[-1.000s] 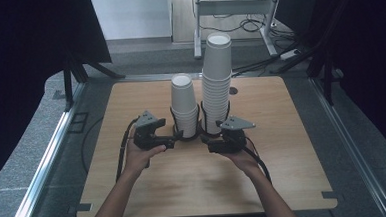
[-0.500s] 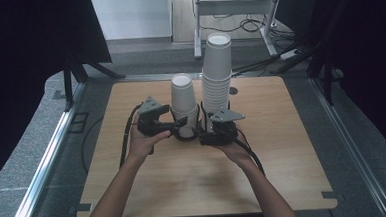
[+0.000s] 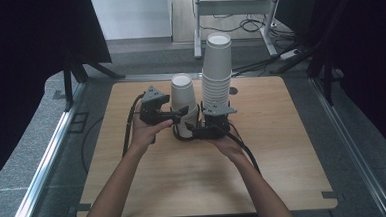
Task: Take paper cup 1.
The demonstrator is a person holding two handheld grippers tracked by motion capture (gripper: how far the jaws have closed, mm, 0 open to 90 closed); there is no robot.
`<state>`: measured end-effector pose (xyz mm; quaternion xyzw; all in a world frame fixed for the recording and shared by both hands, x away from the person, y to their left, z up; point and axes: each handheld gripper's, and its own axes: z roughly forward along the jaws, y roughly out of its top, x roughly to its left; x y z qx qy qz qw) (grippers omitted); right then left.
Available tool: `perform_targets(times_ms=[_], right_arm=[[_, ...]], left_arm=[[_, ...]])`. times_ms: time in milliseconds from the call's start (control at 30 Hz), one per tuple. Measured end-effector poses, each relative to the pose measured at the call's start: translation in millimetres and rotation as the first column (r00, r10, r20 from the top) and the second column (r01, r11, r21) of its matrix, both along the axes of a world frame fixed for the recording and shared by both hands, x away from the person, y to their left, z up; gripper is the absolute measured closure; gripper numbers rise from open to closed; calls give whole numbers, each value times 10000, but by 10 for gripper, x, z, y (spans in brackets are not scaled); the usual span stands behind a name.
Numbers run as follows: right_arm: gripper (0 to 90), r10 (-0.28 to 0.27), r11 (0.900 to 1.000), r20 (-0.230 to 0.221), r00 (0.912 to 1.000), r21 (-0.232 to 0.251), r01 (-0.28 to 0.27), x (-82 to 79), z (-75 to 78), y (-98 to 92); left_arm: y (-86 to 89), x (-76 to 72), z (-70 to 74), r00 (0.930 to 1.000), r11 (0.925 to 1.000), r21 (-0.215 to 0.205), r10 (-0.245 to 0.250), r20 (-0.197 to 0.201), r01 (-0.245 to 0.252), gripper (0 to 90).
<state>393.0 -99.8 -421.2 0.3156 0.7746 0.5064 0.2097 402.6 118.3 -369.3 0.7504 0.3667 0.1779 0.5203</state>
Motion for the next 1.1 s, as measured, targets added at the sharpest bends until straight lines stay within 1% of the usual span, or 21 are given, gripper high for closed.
perform_targets(times_ms=[67, 100, 233, 400, 500, 600, 667, 700, 800, 1000, 1100], right_arm=[[204, -31, 10000, 48, 10000, -69, 31, 30, -9, 23], [205, -32, 10000, 9, 10000, -25, 32, 38, -14, 35], [199, -104, 9999, 10, 9999, -72, 104, 70, -38, 69], [204, -286, 9996, -107, 9995, -88, 285, 96, -72, 102], [205, -309, 9994, 23, 9995, -181, 309, 131, -86, 118], [209, -477, 9988, -65, 9988, -69, 476, 162, -93, 127], [208, -541, 9985, -44, 9985, -45, 541, 168, -94, 129], [206, -559, 9983, 81, 9984, -142, 560, 176, -90, 138], [201, -555, 9982, 167, 9983, -230, 558, 177, -82, 154], [204, -672, 9976, 138, 9976, -155, 674, 172, -81, 167], [223, -708, 9974, 148, 9974, -107, 709, 165, -79, 176]], left_arm=[[-2, 40, 8, 10000, 10000, -34, 70, 9, -70, 143], [-1, 59, 9, 9999, 9999, -85, 124, 21, -123, 143], [-5, 128, 13, 9998, 9996, -219, 146, -166, -149, 143], [-21, 179, 22, 9997, 9996, -177, 223, -134, -225, 139], [-33, 215, 18, 9996, 9995, -204, 233, -134, -236, 134], [-38, 244, 8, 9991, 9989, -229, 407, -152, -411, 121], [-36, 254, 6, 9990, 9987, -276, 426, -159, -430, 116], [-37, 278, 6, 9990, 9987, -328, 379, -230, -386, 109], [-61, 322, 10, 9992, 9991, -250, 324, -233, -329, 95], [-114, 391, 10, 9989, 9993, -89, 374, -267, -377, 76], [-144, 430, 0, 9989, 9992, -52, 396, -265, -398, 70]])
